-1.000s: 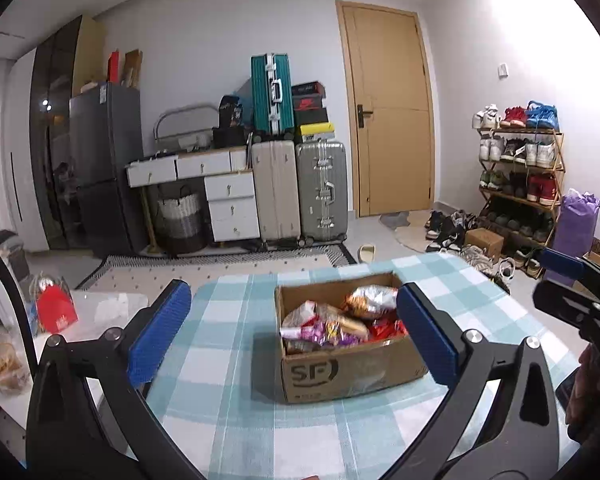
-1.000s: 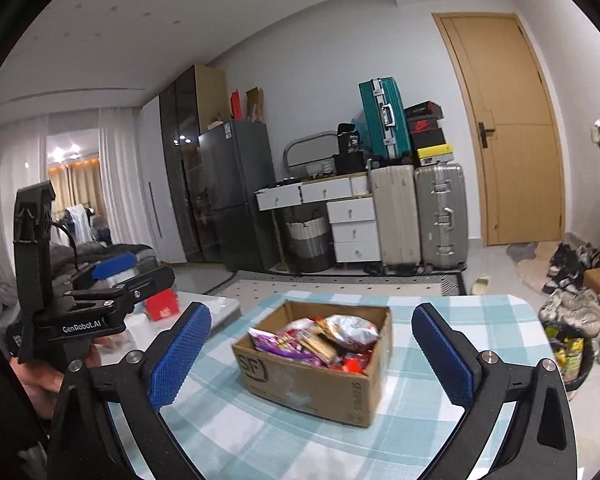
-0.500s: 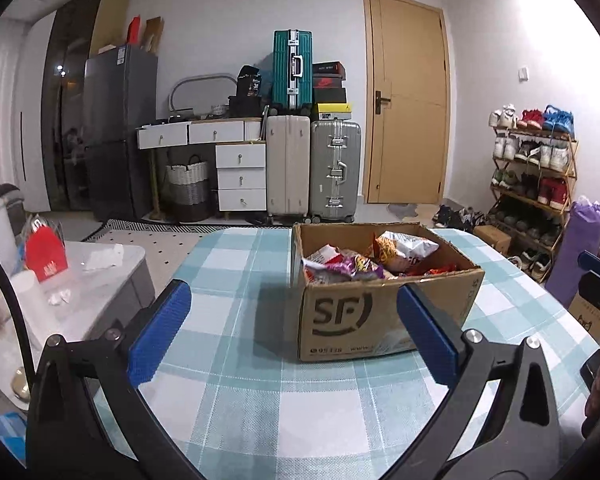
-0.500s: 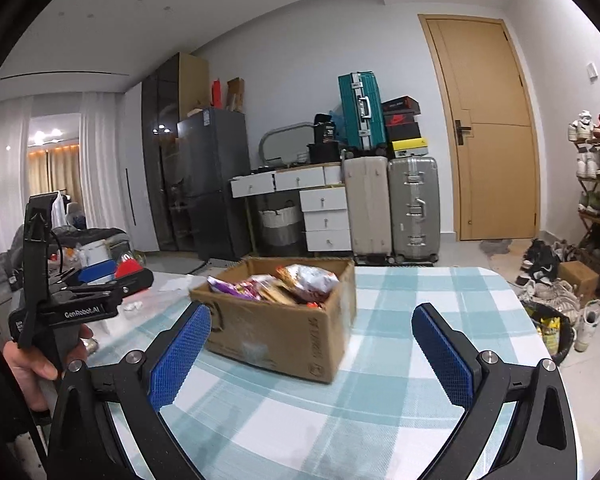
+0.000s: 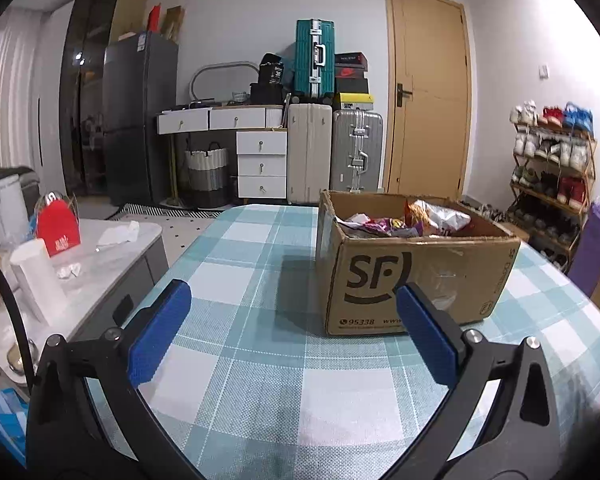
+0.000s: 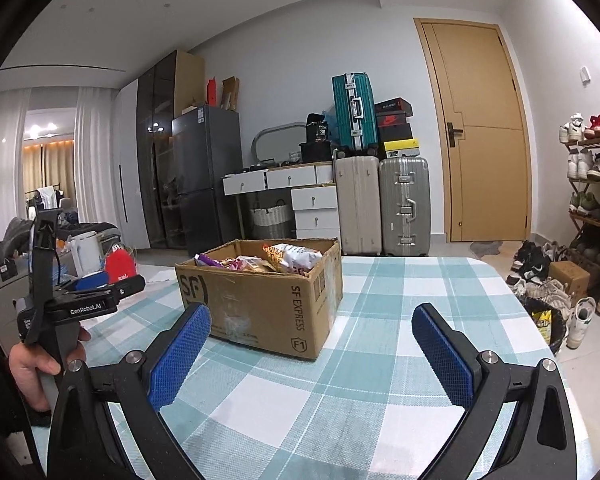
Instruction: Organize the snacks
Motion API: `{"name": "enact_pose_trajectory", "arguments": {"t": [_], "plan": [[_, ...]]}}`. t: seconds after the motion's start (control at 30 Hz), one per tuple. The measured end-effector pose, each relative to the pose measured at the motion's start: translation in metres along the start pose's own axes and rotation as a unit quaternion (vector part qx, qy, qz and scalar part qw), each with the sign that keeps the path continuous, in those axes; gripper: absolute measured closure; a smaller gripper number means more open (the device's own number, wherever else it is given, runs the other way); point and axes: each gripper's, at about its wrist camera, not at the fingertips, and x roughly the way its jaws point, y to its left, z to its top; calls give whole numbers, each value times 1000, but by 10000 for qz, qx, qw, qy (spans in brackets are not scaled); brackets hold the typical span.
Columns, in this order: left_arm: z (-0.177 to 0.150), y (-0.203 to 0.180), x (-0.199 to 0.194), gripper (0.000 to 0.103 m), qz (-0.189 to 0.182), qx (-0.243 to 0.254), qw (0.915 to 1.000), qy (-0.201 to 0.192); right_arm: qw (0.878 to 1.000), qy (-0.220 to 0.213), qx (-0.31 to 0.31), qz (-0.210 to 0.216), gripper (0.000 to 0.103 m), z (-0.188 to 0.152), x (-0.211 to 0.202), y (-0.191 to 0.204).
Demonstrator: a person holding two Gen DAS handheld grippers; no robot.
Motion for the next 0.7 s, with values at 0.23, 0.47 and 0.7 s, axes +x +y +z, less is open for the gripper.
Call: {"name": "enact_pose_trajectory", "arguments": {"t": [0.23,0.47,0.7], "plan": [[1,-8,1,0,18,195,9998,-19,9998,108,172,-14,1,0,4,-6],[1,-11,1,0,58,210,9998,-26,9999,31,165,-27,1,0,1,-5],[1,-11,1,0,81,196,9998,-16,9999,63,138,3,0,-1,4,-3]]}}
